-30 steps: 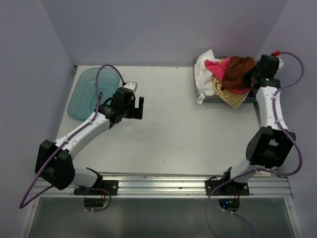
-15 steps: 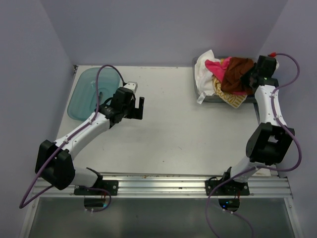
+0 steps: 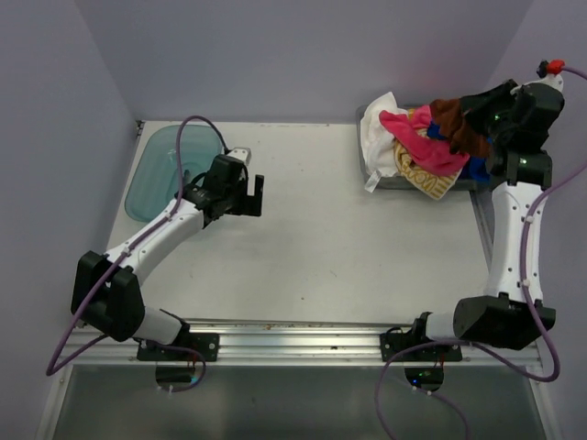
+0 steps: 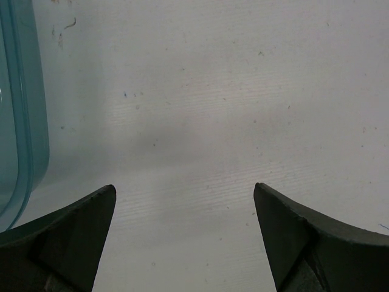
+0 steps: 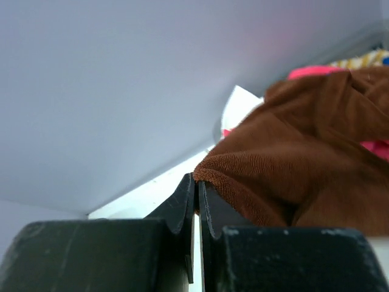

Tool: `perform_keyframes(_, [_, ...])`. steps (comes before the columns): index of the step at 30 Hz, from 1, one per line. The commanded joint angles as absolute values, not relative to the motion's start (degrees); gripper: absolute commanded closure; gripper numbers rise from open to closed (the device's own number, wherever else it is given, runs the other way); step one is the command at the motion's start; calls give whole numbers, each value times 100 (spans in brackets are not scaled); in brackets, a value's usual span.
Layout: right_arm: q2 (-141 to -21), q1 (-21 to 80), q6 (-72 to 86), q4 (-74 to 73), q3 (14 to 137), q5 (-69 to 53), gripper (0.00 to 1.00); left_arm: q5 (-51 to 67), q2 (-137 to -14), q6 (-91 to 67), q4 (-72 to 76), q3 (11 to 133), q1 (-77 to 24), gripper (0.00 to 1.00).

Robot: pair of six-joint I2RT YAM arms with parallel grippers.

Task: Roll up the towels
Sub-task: Grab a towel with the right arm, then move the towel to the center of the board

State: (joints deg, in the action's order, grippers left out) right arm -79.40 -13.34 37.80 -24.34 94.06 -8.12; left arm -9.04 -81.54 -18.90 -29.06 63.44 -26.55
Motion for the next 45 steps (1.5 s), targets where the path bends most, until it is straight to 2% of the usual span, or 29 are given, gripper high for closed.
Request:
perform_keyframes(1, [-7586,-1222,3894,-2162,9607,-1441,100,-511,-8367,-2021,-3094,6495,-2392,0])
perform_keyframes(7, [-6779,-432,3736,-2390,9020,-1407,100,-211,-8297,-2136,-3050,6390,-1926,0])
perform_keyframes(14, [-6215,1385,3866,-2461,7745,-1055,100,-176,-8244,-2329,-3138,6512,-1626,0])
perform_keyframes(18, [-6432,2546,4157,-2127,6883,-617,100,-246,-8156,-2408,-3190,6661,-1600,0])
perform_keyframes(19, [-6564,2819,4166,-2092,6708,-511,97,-263,-8156,-2408,-3225,6697,-1591,0])
perform_keyframes(20, [-6705,3361,4175,-2092,6663,-388,90,-281,-8121,-2400,-3243,6732,-1582,0])
perform_keyframes(21, [-7071,3610,4166,-2092,6636,-300,79,-281,-8104,-2373,-3269,6785,-1582,0])
perform_keyframes(22, [-7258,3839,4157,-2127,6644,-194,55,-281,-8077,-2347,-3278,6794,-1573,0])
perform_keyframes(24, [-7714,4262,4131,-2249,6680,-114,40,-307,-8016,-2294,-3278,6794,-1573,0])
perform_keyframes(27, [-7700,4272,4087,-2556,6531,296,30,-536,-8094,-2198,-3593,6943,-1582,0])
perform_keyframes(29, [-7551,4035,3982,-2601,6390,659,29,-379,-8130,-2127,-3700,6996,-1582,0])
perform_keyframes(32, [-7331,3309,3964,-2672,6030,528,32,-80,-8051,-2127,-3621,6847,-1661,0])
perform_keyframes(34, [-7269,2877,3947,-2672,5724,457,33,-27,-8042,-2162,-3525,6777,-1941,0])
perform_keyframes(40, [-7383,2435,3963,-2769,5186,203,33,306,-8498,-2496,-3393,6785,-3250,0])
perform_keyframes(45, [-7260,2127,4025,-2733,4843,158,31,536,-8850,-2794,-3086,6715,-4286,8])
